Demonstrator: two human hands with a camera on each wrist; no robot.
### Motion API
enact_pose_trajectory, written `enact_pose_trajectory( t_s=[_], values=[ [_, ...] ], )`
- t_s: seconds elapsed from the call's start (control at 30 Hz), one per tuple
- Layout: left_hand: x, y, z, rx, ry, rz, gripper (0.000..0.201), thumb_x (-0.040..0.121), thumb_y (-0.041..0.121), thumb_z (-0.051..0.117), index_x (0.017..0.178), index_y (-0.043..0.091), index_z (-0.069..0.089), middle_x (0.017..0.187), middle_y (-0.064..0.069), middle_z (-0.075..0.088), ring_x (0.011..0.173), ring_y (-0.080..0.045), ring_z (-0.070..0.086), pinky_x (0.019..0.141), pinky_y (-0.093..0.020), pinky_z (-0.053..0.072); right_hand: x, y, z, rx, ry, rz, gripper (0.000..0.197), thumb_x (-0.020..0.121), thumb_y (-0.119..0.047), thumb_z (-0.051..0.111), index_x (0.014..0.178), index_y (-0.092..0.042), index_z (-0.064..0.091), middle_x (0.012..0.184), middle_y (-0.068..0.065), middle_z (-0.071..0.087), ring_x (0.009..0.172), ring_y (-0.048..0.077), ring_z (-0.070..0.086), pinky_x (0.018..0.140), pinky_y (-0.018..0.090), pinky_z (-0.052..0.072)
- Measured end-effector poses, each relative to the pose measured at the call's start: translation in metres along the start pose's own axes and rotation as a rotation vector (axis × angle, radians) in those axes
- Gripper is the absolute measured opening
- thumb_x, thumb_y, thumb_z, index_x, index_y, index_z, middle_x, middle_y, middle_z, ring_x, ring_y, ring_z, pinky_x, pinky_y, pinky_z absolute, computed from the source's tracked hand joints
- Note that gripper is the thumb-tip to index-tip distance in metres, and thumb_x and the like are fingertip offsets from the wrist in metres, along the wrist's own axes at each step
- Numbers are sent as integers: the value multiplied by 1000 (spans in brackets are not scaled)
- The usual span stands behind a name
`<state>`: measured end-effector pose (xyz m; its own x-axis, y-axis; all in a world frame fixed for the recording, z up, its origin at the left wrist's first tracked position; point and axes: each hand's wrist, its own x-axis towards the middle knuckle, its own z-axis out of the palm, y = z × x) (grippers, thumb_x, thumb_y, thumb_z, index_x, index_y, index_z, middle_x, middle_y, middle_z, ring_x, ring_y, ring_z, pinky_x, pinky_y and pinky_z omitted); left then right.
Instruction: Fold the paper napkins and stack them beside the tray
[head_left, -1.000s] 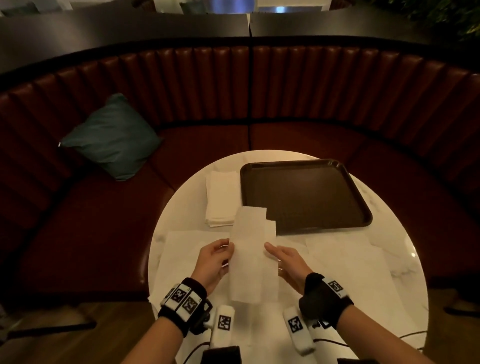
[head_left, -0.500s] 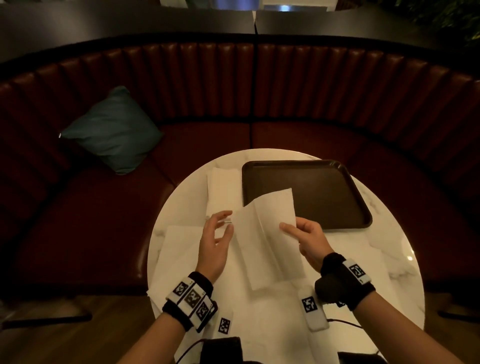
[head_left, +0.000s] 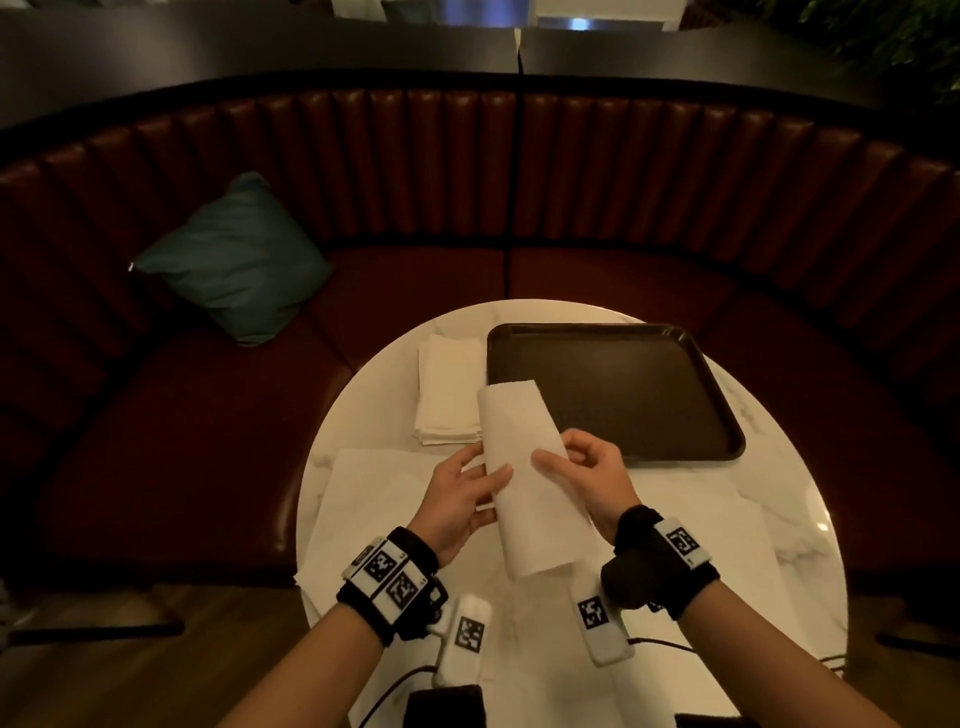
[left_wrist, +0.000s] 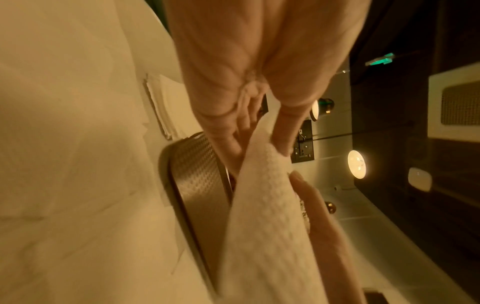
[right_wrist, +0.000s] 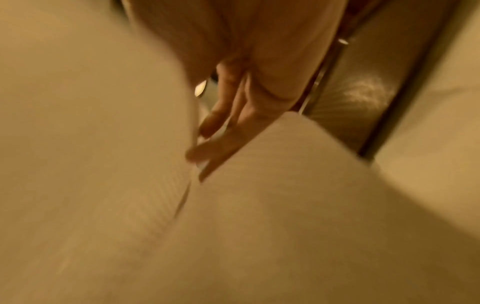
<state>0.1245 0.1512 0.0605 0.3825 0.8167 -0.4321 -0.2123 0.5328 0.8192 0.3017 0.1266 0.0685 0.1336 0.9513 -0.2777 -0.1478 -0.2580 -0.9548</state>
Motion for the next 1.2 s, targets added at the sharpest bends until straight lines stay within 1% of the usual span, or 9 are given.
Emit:
enact_pose_trajectory(
  t_s=[0.1, 0.23, 0.37, 0.43, 0.6, 0.77, 0.9, 1.03, 1.2],
  values=[
    [8, -1, -11, 29, 101, 10, 52, 81, 5, 73, 128, 10, 49, 112, -12, 71, 103, -29, 67, 86, -44, 57, 14, 4, 1, -110, 111, -60, 44, 71, -14, 83, 104, -12, 55, 94, 11, 65, 83, 22, 64, 75, 35, 55],
    [26, 8, -31, 55, 166, 41, 63, 76, 8, 78, 127, 19, 45, 117, -12, 68, 102, -26, 68, 81, -41, 58, 37, 11, 14, -128, 34, 129, 61, 76, -28, 79, 122, -23, 38, 113, 9, 57, 100, 21, 59, 72, 29, 48],
    [58, 22, -51, 65, 230, 82, 75, 73, 4, 80, 130, 25, 37, 116, -14, 64, 100, -27, 67, 82, -44, 58, 67, 14, 38, 10, -70, 235, 60, 82, -15, 73, 125, -28, 34, 107, 13, 65, 86, 26, 68, 68, 38, 58],
    [77, 30, -61, 118, 269, 131, 79, 72, 3, 82, 130, 27, 36, 110, -12, 63, 97, -27, 68, 77, -41, 60, 92, 14, 48, -45, -45, 203, 61, 79, -7, 75, 123, -26, 37, 104, 15, 66, 90, 33, 68, 77, 48, 58],
    [133, 61, -79, 415, 320, 327, 40, 72, 0, 80, 106, 14, 66, 108, 4, 65, 103, -15, 62, 93, -42, 54, 165, -2, 66, -244, 77, 41, 36, 70, 0, 79, 95, -17, 60, 87, 11, 59, 82, 23, 59, 78, 39, 54],
    [177, 83, -100, 476, 245, 386, 45, 77, 1, 77, 117, 16, 66, 127, -6, 60, 62, -15, 65, 60, -23, 55, 213, -11, 66, -287, 156, -54, 24, 71, -8, 81, 83, -29, 74, 97, 3, 71, 97, 21, 66, 88, 34, 54],
    [210, 68, -119, 705, 198, 338, 57, 77, 1, 77, 127, 21, 61, 143, -2, 43, 71, -22, 65, 65, -29, 58, 235, 8, 65, -374, 140, 23, 32, 77, -10, 77, 107, -21, 73, 111, -4, 66, 106, 10, 58, 85, 17, 43],
    [233, 51, -131, 971, 159, 208, 64, 76, 8, 79, 133, 24, 56, 148, -1, 37, 114, -38, 57, 95, -48, 51, 250, 34, 67, -573, 102, 115, 43, 79, -10, 76, 120, -18, 68, 116, 1, 63, 107, 16, 57, 91, 19, 42],
    [246, 55, -130, 1207, 156, 169, 61, 78, 9, 76, 135, 11, 55, 150, -5, 35, 133, -24, 42, 112, -32, 32, 263, 52, 72, -815, 36, 156, 52, 79, -15, 76, 128, -15, 61, 131, 9, 56, 116, 23, 56, 93, 20, 43]
  ],
)
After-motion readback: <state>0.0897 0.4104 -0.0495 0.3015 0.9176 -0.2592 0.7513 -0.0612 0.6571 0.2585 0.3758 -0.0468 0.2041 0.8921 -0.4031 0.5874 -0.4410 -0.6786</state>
